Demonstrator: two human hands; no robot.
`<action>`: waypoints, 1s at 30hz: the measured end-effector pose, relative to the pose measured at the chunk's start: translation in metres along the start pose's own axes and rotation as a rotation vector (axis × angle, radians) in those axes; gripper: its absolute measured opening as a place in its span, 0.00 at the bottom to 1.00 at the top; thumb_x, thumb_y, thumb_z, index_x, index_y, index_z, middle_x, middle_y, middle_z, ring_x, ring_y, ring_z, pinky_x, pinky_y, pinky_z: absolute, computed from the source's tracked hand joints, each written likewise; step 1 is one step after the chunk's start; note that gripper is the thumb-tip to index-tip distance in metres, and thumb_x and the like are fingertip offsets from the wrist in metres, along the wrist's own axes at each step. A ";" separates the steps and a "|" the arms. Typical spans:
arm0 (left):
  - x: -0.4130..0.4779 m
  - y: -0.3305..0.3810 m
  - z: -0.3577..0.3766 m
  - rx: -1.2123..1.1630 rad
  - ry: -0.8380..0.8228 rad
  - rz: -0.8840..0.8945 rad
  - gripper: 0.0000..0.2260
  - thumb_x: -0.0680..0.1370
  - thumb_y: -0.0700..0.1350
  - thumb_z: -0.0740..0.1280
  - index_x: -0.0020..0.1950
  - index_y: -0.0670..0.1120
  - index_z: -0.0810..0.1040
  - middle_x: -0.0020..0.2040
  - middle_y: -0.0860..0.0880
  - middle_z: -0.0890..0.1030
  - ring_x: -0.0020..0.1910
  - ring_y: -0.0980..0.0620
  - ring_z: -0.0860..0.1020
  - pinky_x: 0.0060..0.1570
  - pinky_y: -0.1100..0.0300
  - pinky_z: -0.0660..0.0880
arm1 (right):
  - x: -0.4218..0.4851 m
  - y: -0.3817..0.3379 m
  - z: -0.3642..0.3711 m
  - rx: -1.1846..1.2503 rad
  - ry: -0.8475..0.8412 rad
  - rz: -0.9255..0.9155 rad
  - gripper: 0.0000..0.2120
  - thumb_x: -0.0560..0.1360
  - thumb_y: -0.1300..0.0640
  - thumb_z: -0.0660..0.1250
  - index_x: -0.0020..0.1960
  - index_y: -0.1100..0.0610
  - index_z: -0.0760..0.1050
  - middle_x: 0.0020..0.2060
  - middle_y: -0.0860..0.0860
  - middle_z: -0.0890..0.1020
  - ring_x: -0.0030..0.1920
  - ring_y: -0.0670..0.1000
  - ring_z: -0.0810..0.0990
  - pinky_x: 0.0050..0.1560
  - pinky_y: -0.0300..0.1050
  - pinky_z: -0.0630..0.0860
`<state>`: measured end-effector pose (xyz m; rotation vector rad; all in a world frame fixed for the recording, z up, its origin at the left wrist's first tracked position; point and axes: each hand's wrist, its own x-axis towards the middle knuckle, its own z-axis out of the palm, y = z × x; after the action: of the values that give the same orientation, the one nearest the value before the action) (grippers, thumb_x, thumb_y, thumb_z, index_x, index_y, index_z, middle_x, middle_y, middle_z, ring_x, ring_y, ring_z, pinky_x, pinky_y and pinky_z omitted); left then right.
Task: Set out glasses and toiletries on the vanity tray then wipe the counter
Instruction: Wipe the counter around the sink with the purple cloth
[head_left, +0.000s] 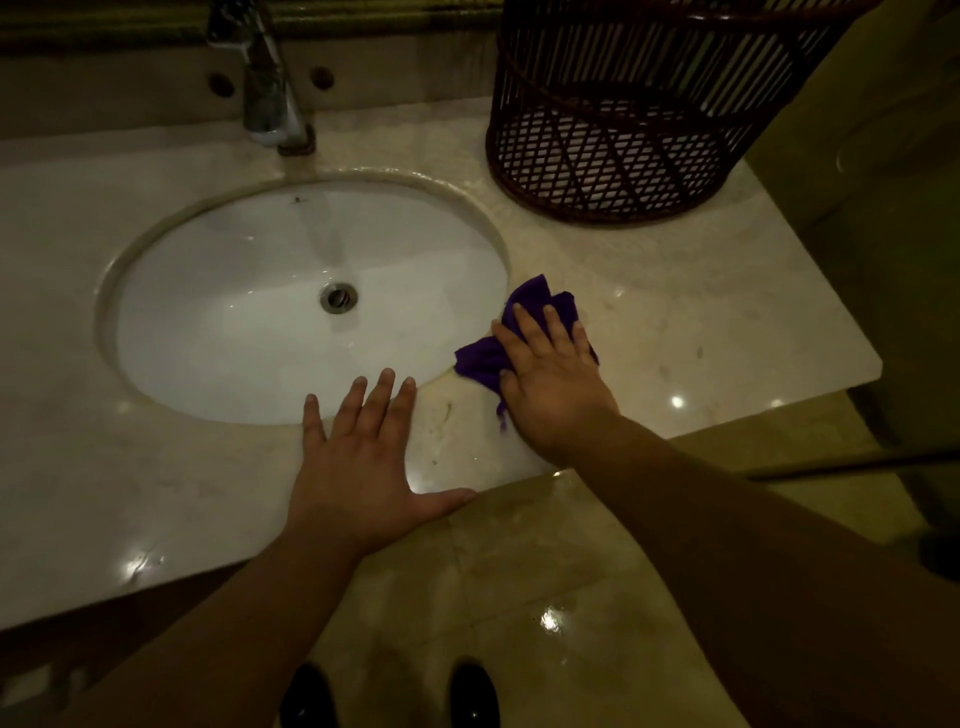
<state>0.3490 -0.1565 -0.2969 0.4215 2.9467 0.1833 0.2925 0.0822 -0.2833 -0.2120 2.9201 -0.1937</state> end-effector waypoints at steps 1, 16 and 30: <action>-0.001 0.000 0.000 0.000 0.001 0.004 0.57 0.63 0.85 0.51 0.81 0.49 0.54 0.81 0.46 0.55 0.79 0.43 0.52 0.72 0.30 0.43 | -0.002 -0.004 0.000 0.007 -0.002 0.019 0.29 0.84 0.44 0.46 0.83 0.46 0.47 0.83 0.51 0.49 0.82 0.58 0.41 0.79 0.61 0.38; -0.042 -0.083 -0.028 0.018 0.000 0.043 0.58 0.62 0.85 0.53 0.81 0.49 0.56 0.81 0.45 0.55 0.79 0.42 0.52 0.71 0.27 0.45 | -0.056 -0.110 0.026 -0.042 -0.063 0.033 0.31 0.82 0.42 0.43 0.83 0.48 0.44 0.83 0.53 0.44 0.81 0.63 0.37 0.78 0.65 0.37; -0.095 -0.191 -0.026 0.035 -0.032 -0.063 0.55 0.64 0.85 0.49 0.82 0.52 0.52 0.82 0.47 0.47 0.80 0.44 0.43 0.71 0.29 0.43 | -0.058 -0.263 0.050 -0.047 -0.075 -0.140 0.31 0.83 0.42 0.43 0.83 0.49 0.41 0.83 0.53 0.42 0.80 0.62 0.32 0.77 0.67 0.35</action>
<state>0.3839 -0.3682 -0.2857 0.3318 2.9305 0.1167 0.3931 -0.1725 -0.2819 -0.4230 2.8380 -0.1350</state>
